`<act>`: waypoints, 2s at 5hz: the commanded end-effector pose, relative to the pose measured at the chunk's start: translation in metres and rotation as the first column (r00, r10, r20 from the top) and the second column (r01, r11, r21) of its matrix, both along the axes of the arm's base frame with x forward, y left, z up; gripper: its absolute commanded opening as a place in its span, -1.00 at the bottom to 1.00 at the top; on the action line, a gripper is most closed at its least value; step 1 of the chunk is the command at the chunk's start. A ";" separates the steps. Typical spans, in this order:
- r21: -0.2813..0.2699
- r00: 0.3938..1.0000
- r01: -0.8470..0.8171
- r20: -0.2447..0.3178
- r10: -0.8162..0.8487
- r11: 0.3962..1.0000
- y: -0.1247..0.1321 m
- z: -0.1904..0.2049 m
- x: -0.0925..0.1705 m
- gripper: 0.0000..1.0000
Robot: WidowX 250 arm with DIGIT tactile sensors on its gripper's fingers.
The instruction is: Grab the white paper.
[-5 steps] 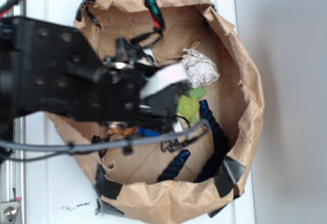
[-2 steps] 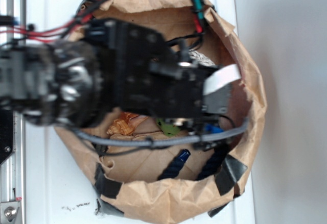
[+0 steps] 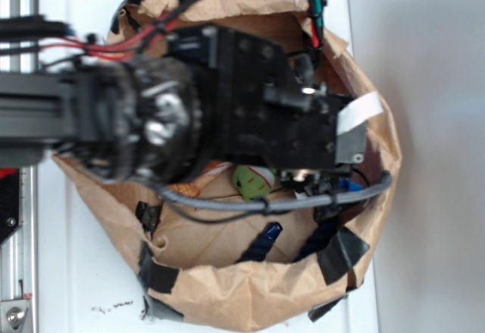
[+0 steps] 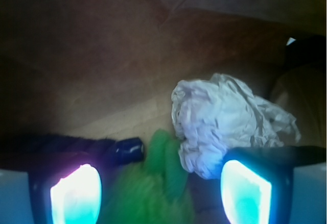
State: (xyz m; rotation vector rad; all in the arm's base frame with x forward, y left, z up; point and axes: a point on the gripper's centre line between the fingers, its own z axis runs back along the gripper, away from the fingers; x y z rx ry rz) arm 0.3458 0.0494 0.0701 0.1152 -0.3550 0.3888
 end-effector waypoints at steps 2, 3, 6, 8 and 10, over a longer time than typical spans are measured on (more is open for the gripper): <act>0.055 0.993 -0.077 0.093 0.072 0.996 0.030 0.033 0.015 1.00; 0.016 0.993 -0.081 0.089 0.080 0.997 0.040 0.043 0.017 1.00; 0.016 0.990 -0.094 0.107 0.092 0.995 0.052 0.056 -0.017 1.00; 0.035 0.987 -0.031 0.159 0.025 0.999 0.066 0.032 0.020 1.00; 0.060 0.988 0.017 0.152 -0.025 0.998 0.056 0.033 0.018 1.00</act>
